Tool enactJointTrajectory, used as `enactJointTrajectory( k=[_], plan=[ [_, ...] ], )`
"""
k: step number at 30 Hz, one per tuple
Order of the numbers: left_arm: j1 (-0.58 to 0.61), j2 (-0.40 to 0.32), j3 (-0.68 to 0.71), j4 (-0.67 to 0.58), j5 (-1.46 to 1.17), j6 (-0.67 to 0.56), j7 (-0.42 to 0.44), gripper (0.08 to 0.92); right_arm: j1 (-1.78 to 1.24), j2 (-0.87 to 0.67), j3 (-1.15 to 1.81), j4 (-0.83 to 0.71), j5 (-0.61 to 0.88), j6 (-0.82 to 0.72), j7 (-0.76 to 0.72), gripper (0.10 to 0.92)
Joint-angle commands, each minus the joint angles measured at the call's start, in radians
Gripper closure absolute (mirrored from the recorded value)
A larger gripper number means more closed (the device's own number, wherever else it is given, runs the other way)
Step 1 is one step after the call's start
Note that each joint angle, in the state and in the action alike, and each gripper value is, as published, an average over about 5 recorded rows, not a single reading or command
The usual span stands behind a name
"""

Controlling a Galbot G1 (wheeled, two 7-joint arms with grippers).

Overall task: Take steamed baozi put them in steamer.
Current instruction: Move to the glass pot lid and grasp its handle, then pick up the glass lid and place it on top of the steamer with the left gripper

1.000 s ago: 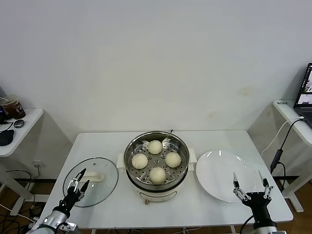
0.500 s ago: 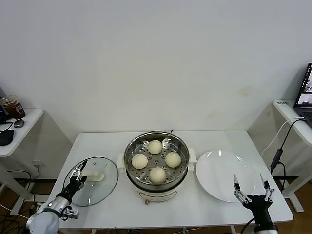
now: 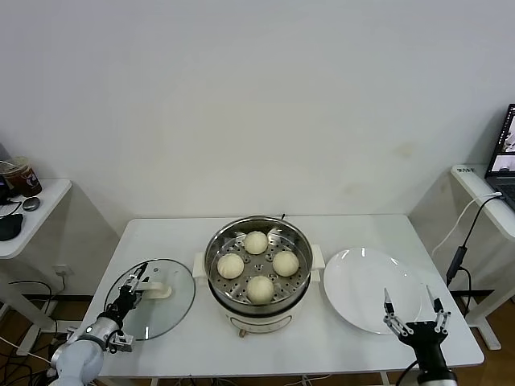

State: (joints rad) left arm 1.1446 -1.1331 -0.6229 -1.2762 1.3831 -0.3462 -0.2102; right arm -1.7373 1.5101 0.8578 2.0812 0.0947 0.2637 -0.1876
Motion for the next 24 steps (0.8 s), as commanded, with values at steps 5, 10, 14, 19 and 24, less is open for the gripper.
enactJointTrajectory(
  k=[5,10,14,19,24],
  plan=[
    [-0.01,0.01,0.02,0.027,-0.102,0.01,0.014,0.542,-0.001,0.0,-0.007,-0.001,0.0,-0.003,-0.002,0.203],
    [0.043,0.038,0.038,-0.061,-0.218,0.062,-0.021,0.689,-0.002,-0.006,-0.016,-0.008,-0.003,-0.009,-0.007,0.203],
    [0.124,0.067,0.033,-0.187,-0.283,0.117,-0.046,0.793,-0.001,-0.013,-0.025,-0.02,0.002,-0.016,-0.015,0.203],
    [0.27,0.101,-0.015,-0.386,-0.323,0.203,-0.03,0.827,0.007,-0.021,-0.04,-0.047,0.006,-0.027,-0.026,0.203],
    [0.386,0.131,-0.085,-0.619,-0.44,0.337,0.072,0.827,0.013,-0.025,-0.057,-0.067,-0.001,-0.029,-0.032,0.203]
  ],
)
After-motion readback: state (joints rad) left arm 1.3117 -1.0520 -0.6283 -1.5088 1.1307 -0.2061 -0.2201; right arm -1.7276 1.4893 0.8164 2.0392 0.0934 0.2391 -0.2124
